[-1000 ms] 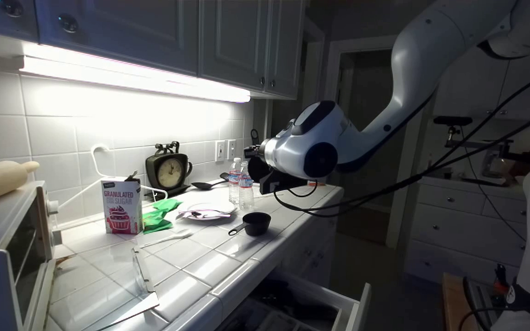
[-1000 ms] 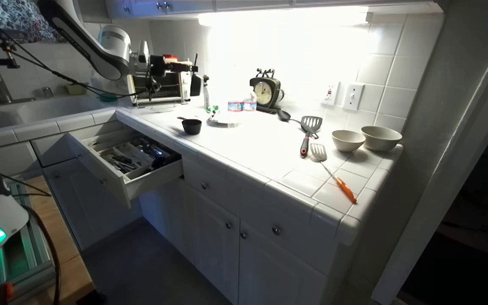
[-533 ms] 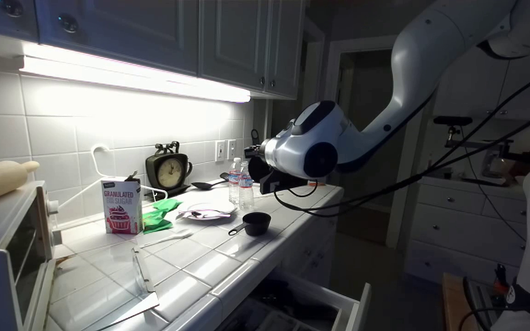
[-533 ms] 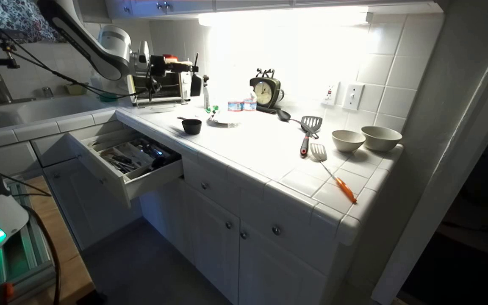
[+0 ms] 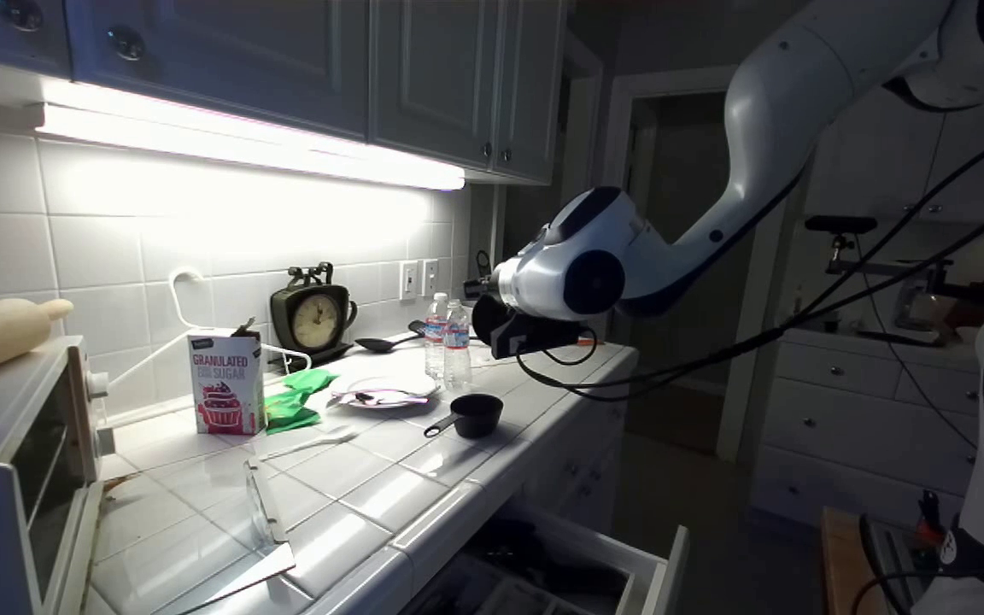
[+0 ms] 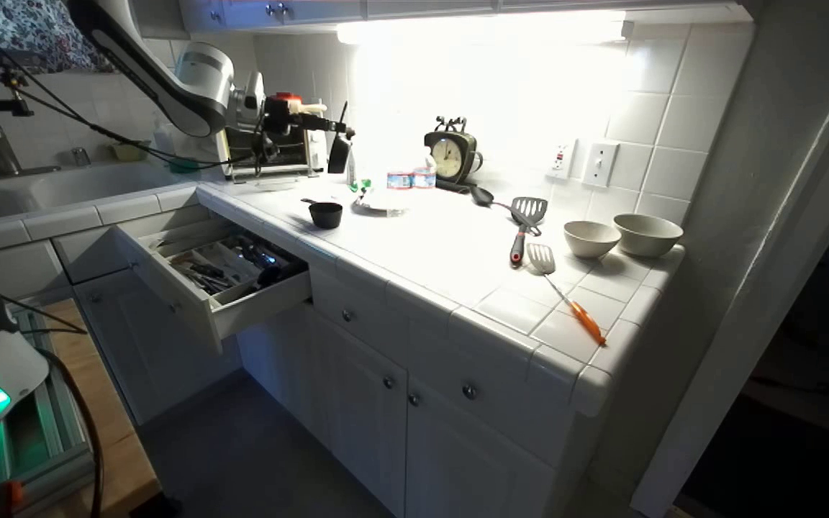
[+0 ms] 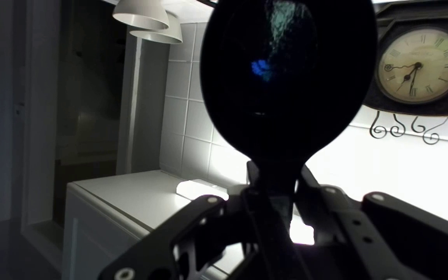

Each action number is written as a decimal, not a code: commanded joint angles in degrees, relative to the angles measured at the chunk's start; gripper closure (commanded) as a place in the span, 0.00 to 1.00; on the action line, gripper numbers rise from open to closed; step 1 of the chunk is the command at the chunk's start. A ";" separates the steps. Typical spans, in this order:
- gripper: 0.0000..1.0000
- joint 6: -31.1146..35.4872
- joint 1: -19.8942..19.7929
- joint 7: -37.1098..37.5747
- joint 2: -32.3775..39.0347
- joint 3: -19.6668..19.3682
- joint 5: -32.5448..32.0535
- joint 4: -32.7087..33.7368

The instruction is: Move the objects from the black scop on the right into the scoop on the left

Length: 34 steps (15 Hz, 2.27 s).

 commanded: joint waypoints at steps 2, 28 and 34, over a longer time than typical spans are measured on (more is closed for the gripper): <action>0.94 4.94 -1.81 -5.26 -0.75 -1.10 6.30 0.95; 0.94 24.91 -8.09 -66.68 3.10 -9.65 68.73 4.97; 0.94 27.63 -7.63 -73.35 5.41 -11.35 77.33 6.24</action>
